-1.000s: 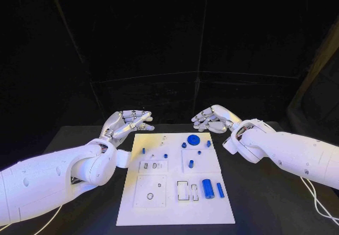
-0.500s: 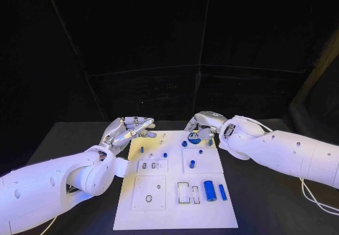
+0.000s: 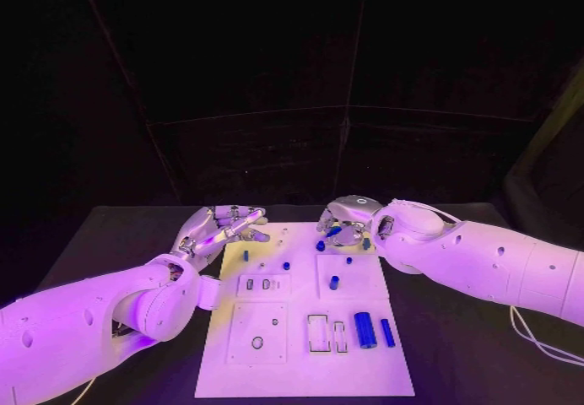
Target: Assemble the parts on the task board
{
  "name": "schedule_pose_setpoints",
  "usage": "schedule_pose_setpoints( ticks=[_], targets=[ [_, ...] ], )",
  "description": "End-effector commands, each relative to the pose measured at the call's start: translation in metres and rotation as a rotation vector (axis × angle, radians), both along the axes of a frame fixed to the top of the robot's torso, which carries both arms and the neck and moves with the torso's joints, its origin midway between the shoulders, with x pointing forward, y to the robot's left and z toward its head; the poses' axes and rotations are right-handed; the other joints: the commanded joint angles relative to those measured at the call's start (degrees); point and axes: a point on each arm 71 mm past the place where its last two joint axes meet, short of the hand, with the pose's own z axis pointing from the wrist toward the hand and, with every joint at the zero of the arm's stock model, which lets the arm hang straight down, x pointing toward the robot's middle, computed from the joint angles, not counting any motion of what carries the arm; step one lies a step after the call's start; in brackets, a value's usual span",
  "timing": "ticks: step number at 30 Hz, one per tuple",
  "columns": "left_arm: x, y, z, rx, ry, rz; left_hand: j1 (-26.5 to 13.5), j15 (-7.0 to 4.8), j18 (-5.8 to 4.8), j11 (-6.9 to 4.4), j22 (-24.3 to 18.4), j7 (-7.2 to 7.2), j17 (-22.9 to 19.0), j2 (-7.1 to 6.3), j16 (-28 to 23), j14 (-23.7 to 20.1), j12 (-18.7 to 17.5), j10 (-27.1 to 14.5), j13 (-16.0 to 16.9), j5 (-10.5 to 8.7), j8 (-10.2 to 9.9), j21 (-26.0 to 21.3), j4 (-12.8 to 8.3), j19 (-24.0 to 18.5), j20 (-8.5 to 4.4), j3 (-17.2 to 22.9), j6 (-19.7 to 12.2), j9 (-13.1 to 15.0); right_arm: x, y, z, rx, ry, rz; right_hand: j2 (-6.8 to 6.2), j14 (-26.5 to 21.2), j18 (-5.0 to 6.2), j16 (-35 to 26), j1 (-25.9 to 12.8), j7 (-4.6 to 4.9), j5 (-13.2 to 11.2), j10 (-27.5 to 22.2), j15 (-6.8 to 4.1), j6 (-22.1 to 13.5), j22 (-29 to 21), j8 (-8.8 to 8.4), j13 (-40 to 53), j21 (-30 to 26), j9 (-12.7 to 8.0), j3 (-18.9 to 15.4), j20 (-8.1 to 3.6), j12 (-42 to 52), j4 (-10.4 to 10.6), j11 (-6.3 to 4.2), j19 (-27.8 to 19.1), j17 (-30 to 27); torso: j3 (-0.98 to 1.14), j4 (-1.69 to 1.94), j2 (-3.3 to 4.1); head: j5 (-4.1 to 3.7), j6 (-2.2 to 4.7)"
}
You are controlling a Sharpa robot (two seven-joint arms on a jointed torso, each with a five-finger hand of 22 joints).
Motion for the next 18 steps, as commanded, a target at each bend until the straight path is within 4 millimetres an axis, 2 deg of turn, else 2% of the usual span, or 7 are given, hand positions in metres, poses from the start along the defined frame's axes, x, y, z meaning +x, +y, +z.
schedule_pose_setpoints(
  ticks=[1,13,18],
  targets=[
    [-0.0003,-0.0023,0.0014,-0.003,-0.003,-0.023,-0.6,0.05,0.36,0.32,-0.1,0.36,0.1,0.11,0.0,0.4,-0.3,0.3,-0.1,-0.05,-0.4,-0.1,-0.2,0.5,0.07,-0.3,0.0,-0.1,-0.0001,0.0024,-0.0019,-0.053,0.024,0.007,-0.74,1.8,-0.73,2.8,-0.1,0.06,-0.4,-0.3,0.36,-0.3,2.4,-0.22,0.1,2.1,0.0,0.3,0.04,0.2,0.5,0.0,0.5,2.5,0.04,0.12,0.32,-0.05,-0.14],
    [0.0005,-0.0032,0.0008,-0.004,0.001,-0.028,-0.6,0.03,0.36,0.33,-0.1,0.39,0.2,0.14,0.0,0.5,-0.4,0.3,-0.1,-0.05,-0.5,-0.1,-0.2,0.6,0.05,-0.3,0.0,-0.1,0.0006,0.0083,-0.0054,-0.08,0.061,0.018,-0.64,1.6,-1.34,7.6,0.3,0.05,-0.5,-0.2,0.45,-0.2,7.1,-0.18,0.0,5.7,0.0,1.2,0.19,0.2,1.0,0.04,1.6,7.1,0.13,0.26,0.42,0.16,-0.66],
    [0.0011,-0.0023,0.0005,-0.002,0.002,-0.025,-0.6,0.03,0.35,0.34,-0.1,0.39,0.2,0.19,0.0,0.6,-0.5,0.2,-0.1,-0.05,-0.5,-0.1,-0.2,0.7,0.04,-0.3,0.0,-0.1,0.0018,0.0086,-0.0064,-0.086,0.069,0.017,-0.46,1.4,-1.44,8.6,0.4,0.02,-0.4,-0.1,0.44,0.0,8.0,-0.11,0.0,6.5,0.0,1.7,0.23,0.2,1.2,0.03,1.7,7.9,0.12,0.1,0.41,0.38,-0.87]
  ],
)
